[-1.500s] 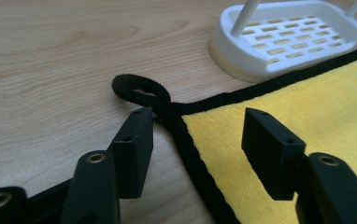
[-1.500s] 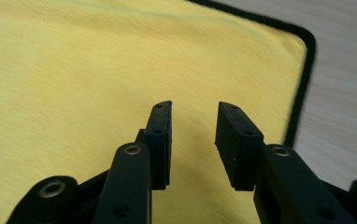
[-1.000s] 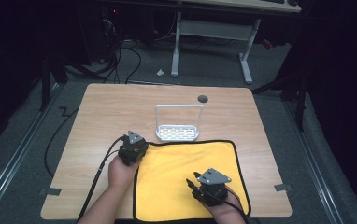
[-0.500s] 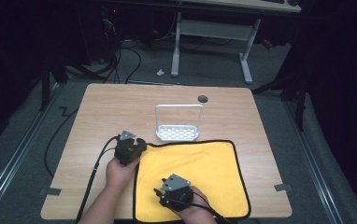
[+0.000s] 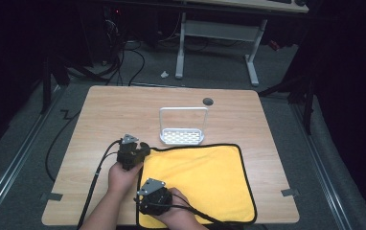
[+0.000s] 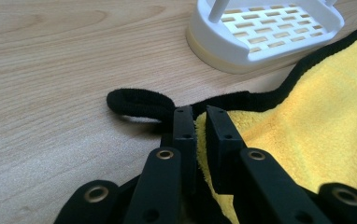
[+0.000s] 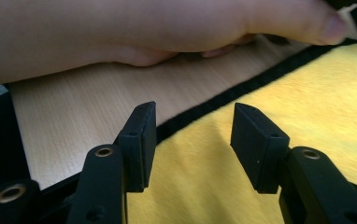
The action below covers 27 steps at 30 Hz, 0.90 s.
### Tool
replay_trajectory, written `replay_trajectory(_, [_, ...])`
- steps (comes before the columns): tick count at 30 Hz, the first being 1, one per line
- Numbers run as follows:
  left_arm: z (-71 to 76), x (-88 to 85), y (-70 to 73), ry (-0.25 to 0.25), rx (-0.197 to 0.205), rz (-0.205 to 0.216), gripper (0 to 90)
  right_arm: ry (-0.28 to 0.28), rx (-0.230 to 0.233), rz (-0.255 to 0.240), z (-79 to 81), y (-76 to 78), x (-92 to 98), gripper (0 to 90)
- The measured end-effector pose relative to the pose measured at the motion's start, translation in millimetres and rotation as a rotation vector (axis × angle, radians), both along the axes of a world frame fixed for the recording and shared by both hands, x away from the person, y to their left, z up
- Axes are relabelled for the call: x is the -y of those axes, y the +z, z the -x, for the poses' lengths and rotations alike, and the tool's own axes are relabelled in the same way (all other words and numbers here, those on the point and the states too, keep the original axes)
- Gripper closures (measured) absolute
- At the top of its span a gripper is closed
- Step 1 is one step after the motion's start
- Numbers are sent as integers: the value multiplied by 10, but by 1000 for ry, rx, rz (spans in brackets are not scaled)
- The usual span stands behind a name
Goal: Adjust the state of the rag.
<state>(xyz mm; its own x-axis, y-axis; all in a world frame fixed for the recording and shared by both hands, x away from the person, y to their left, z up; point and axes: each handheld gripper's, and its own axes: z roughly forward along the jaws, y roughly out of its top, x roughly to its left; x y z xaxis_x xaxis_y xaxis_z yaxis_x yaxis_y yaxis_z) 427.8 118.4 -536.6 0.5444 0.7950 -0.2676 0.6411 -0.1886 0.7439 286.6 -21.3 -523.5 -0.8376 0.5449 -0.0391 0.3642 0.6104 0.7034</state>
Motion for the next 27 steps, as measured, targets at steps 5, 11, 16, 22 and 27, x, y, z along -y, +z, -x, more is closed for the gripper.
replay_trajectory(5, [-3,-4,-1,-1,-1,1,827,-5,-22,7,1,-24,-21,540])
replay_trajectory(11, [-4,-9,1,-1,-5,0,827,-16,-23,-3,7,-26,24,679])
replay_trajectory(16, [-10,-15,-3,-2,-9,10,827,-29,-6,5,-1,-27,40,805])
replay_trajectory(22, [-24,-28,-5,11,-13,24,827,-36,26,25,15,7,28,846])
replay_trajectory(27, [-33,-75,4,22,-14,69,826,-43,73,-5,54,120,66,847])
